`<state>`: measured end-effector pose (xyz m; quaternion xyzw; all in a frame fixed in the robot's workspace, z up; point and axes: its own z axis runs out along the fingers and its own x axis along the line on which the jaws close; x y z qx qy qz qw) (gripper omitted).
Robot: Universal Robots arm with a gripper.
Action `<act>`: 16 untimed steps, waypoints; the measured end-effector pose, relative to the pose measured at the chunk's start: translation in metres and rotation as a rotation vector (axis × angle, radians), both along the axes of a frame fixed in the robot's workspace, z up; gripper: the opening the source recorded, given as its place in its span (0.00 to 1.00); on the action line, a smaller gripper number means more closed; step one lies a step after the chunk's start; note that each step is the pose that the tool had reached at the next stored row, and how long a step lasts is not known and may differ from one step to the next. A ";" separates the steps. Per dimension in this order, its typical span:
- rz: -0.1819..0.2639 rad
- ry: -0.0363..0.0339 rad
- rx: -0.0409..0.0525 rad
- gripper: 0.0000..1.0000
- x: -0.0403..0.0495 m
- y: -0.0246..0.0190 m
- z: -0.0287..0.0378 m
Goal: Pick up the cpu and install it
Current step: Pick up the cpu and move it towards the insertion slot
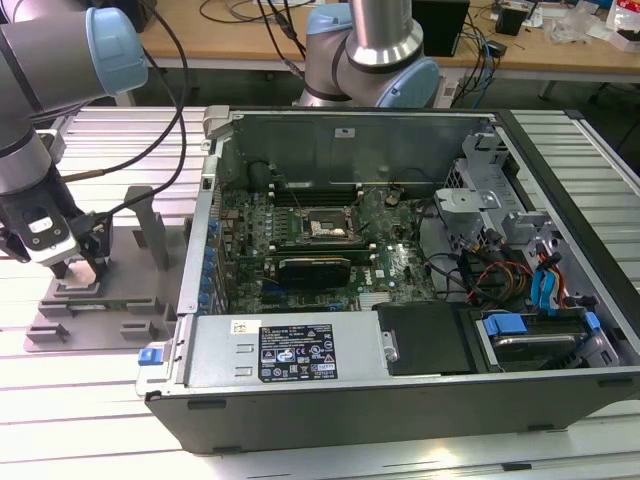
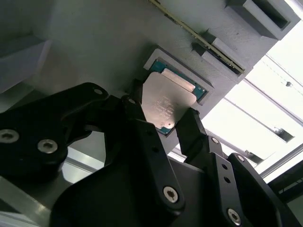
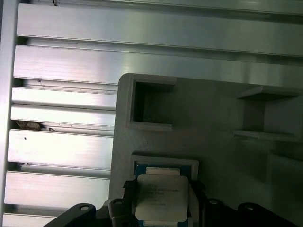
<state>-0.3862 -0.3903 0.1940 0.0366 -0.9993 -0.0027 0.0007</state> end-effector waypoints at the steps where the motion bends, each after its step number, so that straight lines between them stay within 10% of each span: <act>1: 0.000 0.0000 0.0000 0.53 0.0000 0.0000 0.0000; 5: 0.000 0.0000 0.0000 0.60 0.0000 -0.0001 0.0000; 8: 0.000 0.0058 -0.0427 0.60 0.0000 -0.0002 -0.0013; 11: 0.000 0.0054 -0.0216 0.60 0.0000 0.0001 -0.0019; 16: 0.000 0.0051 -0.0214 0.60 0.0000 0.0000 -0.0040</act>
